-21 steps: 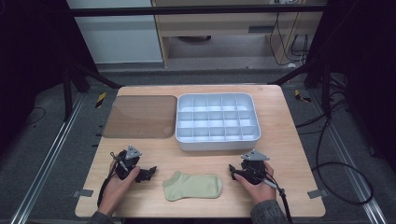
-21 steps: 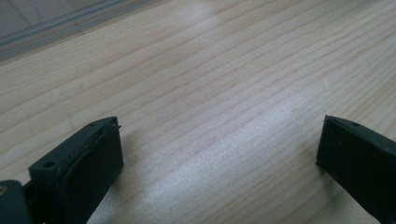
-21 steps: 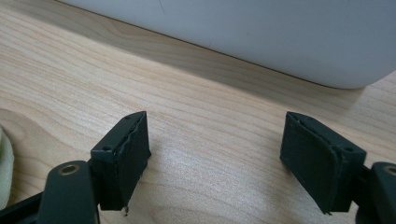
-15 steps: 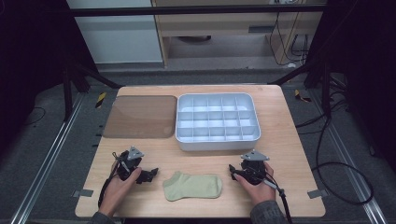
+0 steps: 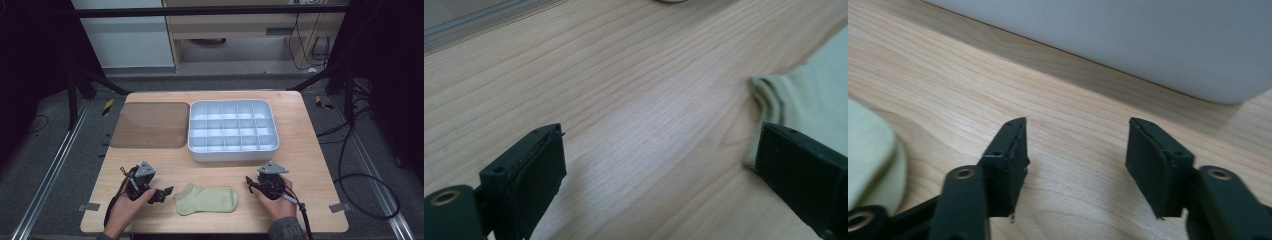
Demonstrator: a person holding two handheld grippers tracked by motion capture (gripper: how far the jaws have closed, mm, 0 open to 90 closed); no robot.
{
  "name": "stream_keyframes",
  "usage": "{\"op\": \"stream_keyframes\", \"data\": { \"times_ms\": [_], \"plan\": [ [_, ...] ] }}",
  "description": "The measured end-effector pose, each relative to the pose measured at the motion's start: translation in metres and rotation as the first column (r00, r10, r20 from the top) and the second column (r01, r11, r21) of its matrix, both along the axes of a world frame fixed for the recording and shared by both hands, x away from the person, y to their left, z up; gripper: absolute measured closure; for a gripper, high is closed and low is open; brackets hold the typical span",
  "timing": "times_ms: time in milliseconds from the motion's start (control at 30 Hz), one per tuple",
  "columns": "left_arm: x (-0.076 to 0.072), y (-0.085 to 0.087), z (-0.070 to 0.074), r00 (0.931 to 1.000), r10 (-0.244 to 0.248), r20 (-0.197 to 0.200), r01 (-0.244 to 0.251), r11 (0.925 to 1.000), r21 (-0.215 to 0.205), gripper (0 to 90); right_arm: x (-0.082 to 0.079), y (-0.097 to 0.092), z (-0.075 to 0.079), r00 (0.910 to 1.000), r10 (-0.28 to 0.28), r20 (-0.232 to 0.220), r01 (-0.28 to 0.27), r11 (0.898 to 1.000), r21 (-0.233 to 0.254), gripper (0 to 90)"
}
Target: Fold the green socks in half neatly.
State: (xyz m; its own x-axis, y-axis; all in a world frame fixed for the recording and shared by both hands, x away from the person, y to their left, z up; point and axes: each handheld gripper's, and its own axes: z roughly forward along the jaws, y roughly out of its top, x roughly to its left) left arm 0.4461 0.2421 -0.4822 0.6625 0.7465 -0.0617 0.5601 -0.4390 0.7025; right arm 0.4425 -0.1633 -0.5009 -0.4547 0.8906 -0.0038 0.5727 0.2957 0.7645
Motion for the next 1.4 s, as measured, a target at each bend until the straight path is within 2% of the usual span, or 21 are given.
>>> {"op": "stream_keyframes", "data": {
  "times_ms": [33, 67, 167, 267, 300, 367, 433, 500, 600, 633, 667, 700, 733, 767, 867, 900, 1000, 1100, 1200, 1267, 1400],
  "plan": [
    [-0.003, -0.002, 0.003, 0.9999, -0.009, 0.009, 0.009, 1.0000, 0.002, 7.7, -0.001, 0.002, 0.003, 0.9998, 0.020, -0.007, -0.020, 1.000, 0.017, 49.2],
    [-0.003, -0.002, 0.003, 0.9999, -0.009, 0.009, 0.009, 1.0000, 0.002, 8.6, -0.001, 0.002, 0.003, 0.9998, 0.020, -0.007, -0.020, 1.000, 0.017, 49.2],
    [-0.011, -0.012, 0.008, 0.9991, -0.041, -0.007, 0.041, 0.9985, -0.035, 10.4, -0.010, 0.008, 0.009, 0.9985, 0.053, -0.014, -0.052, 0.996, 0.074, 57.5],
    [-0.014, -0.018, 0.010, 0.9981, -0.062, -0.002, 0.062, 0.9975, -0.034, 14.4, -0.018, 0.011, 0.011, 0.9959, 0.085, -0.031, -0.081, 0.991, 0.107, 61.8],
    [-0.016, -0.023, 0.011, 0.9970, -0.077, -0.003, 0.077, 0.9966, -0.028, 15.9, -0.024, 0.016, 0.013, 0.9931, 0.112, -0.034, -0.109, 0.990, 0.093, 66.0],
    [-0.021, -0.031, 0.010, 0.9932, -0.114, -0.022, 0.114, 0.9934, -0.002, 18.6, -0.030, 0.019, 0.018, 0.9920, 0.124, -0.023, -0.121, 0.987, 0.102, 69.3],
    [-0.023, -0.034, 0.010, 0.9918, -0.123, -0.035, 0.123, 0.9924, 0.001, 20.0, -0.032, 0.019, 0.020, 0.9913, 0.130, -0.021, -0.127, 0.986, 0.108, 70.7],
    [-0.025, -0.038, 0.008, 0.9906, -0.123, -0.060, 0.125, 0.9919, 0.024, 25.7, -0.037, 0.022, 0.027, 0.9890, 0.144, -0.035, -0.138, 0.982, 0.125, 72.4],
    [-0.025, -0.040, 0.010, 0.9888, -0.113, -0.098, 0.118, 0.9920, 0.045, 31.3, -0.043, 0.028, 0.034, 0.9794, 0.180, -0.092, -0.173, 0.982, 0.079, 69.1],
    [-0.026, -0.041, 0.012, 0.9875, -0.110, -0.113, 0.116, 0.9920, 0.050, 35.0, -0.045, 0.032, 0.039, 0.9713, 0.194, -0.138, -0.189, 0.981, 0.050, 63.8],
    [-0.026, -0.041, 0.012, 0.9875, -0.110, -0.113, 0.116, 0.9920, 0.050, 36.1, -0.045, 0.032, 0.039, 0.9713, 0.194, -0.138, -0.189, 0.981, 0.050, 63.8],
    [-0.023, -0.043, 0.014, 0.9829, -0.122, -0.138, 0.139, 0.9837, 0.115, 36.2, -0.046, 0.035, 0.043, 0.9651, 0.191, -0.179, -0.187, 0.982, 0.036, 60.8],
    [-0.023, -0.043, 0.014, 0.9829, -0.122, -0.138, 0.139, 0.9837, 0.115, 36.5, -0.046, 0.035, 0.043, 0.9651, 0.191, -0.179, -0.187, 0.982, 0.036, 60.8],
    [-0.021, -0.042, 0.016, 0.9825, -0.117, -0.145, 0.136, 0.9817, 0.133, 37.5, -0.046, 0.038, 0.043, 0.9593, 0.195, -0.204, -0.193, 0.981, 0.029, 60.3],
    [-0.019, -0.041, 0.016, 0.9800, -0.121, -0.158, 0.143, 0.9807, 0.134, 38.8, -0.045, 0.040, 0.042, 0.9550, 0.187, -0.231, -0.182, 0.982, 0.042, 60.4],
    [-0.019, -0.040, 0.014, 0.9772, -0.126, -0.171, 0.148, 0.9815, 0.121, 39.9, -0.044, 0.042, 0.037, 0.9481, 0.180, -0.262, -0.169, 0.983, 0.064, 61.1],
    [-0.017, -0.039, 0.009, 0.9770, -0.121, -0.176, 0.142, 0.9832, 0.114, 41.0, -0.041, 0.046, 0.030, 0.9422, 0.184, -0.280, -0.171, 0.983, 0.069, 60.4],
    [-0.017, -0.040, 0.007, 0.9742, -0.131, -0.184, 0.152, 0.9828, 0.105, 43.9, -0.039, 0.050, 0.027, 0.9420, 0.176, -0.286, -0.161, 0.984, 0.073, 59.9],
    [-0.018, -0.044, 0.007, 0.9731, -0.145, -0.179, 0.166, 0.9801, 0.109, 46.9, -0.039, 0.055, 0.026, 0.9358, 0.190, -0.297, -0.185, 0.982, 0.048, 68.2],
    [-0.017, -0.045, 0.007, 0.9721, -0.149, -0.181, 0.171, 0.9787, 0.113, 48.5, -0.040, 0.058, 0.025, 0.9316, 0.205, -0.300, -0.205, 0.978, 0.032, 70.3],
    [-0.012, -0.045, 0.006, 0.9694, -0.151, -0.194, 0.175, 0.9777, 0.116, 56.8, -0.042, 0.061, 0.027, 0.9303, 0.227, -0.288, -0.230, 0.973, 0.024, 70.2]
  ]
}}
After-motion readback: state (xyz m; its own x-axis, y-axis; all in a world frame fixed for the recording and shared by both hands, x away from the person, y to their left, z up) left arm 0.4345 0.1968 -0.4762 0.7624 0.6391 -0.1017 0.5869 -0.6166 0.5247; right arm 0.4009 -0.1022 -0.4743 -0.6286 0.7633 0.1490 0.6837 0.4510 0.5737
